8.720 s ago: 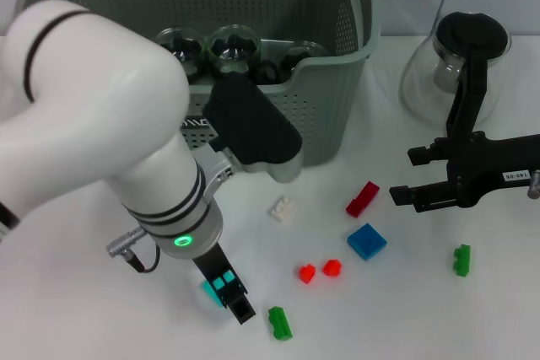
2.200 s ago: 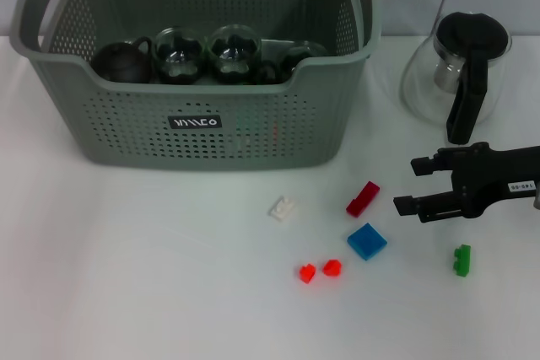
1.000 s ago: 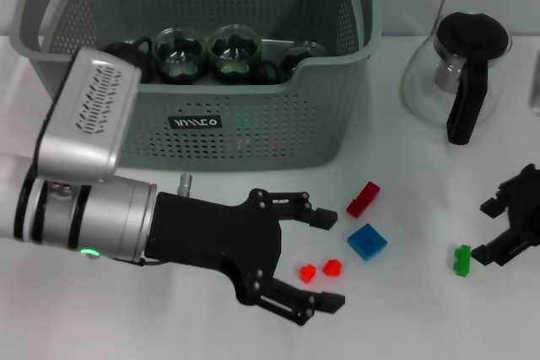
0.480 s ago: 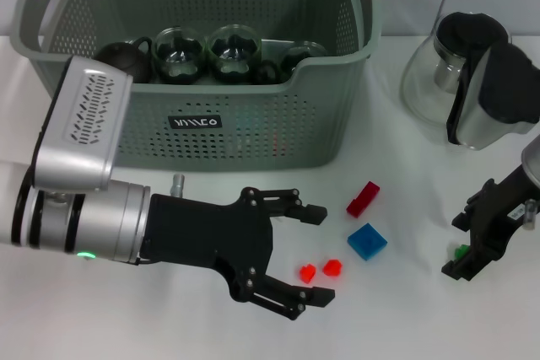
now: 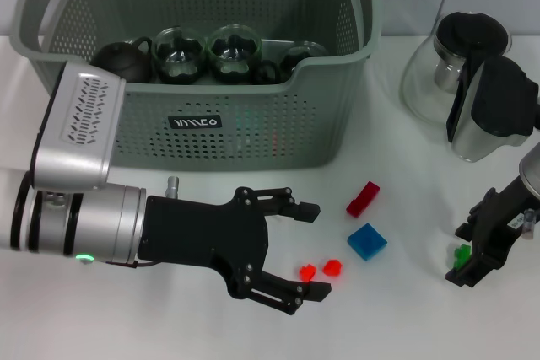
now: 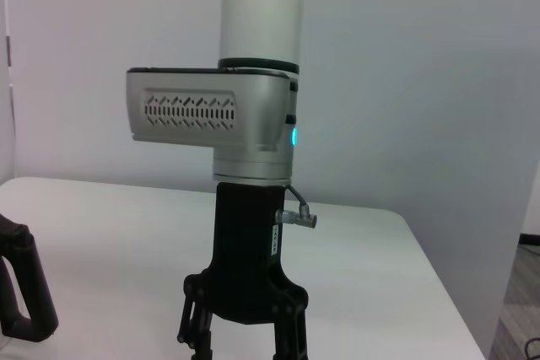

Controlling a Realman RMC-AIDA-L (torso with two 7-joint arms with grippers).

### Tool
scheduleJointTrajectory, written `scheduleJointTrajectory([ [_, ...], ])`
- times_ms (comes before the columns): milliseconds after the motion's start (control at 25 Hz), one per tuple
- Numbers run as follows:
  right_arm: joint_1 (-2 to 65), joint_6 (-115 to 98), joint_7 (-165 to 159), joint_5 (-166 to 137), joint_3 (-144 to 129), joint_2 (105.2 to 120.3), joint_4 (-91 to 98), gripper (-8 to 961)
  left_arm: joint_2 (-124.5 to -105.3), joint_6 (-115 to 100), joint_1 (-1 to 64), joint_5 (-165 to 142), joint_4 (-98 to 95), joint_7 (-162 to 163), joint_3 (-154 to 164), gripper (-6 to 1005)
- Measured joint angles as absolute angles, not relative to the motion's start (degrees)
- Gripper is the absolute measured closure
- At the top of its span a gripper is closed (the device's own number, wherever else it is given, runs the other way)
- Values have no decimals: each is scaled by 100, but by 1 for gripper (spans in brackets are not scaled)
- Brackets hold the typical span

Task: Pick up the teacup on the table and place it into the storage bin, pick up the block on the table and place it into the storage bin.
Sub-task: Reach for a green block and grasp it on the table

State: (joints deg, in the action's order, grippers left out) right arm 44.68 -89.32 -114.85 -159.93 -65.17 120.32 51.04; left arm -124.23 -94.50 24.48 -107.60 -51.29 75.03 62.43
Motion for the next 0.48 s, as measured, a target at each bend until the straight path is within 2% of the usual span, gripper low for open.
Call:
scheduleJointTrajectory([
  [120,4461,-8909,-11486,-16005,-6529,12032,5065,102,-12426,-9433,2449,-10740,-5059,7501,6229,48],
  [480,4431,-8800,-11486,-16023,-6644,12025,4972,335,-12430,-9394,2434,-10721,-5026,7497,6220,48],
])
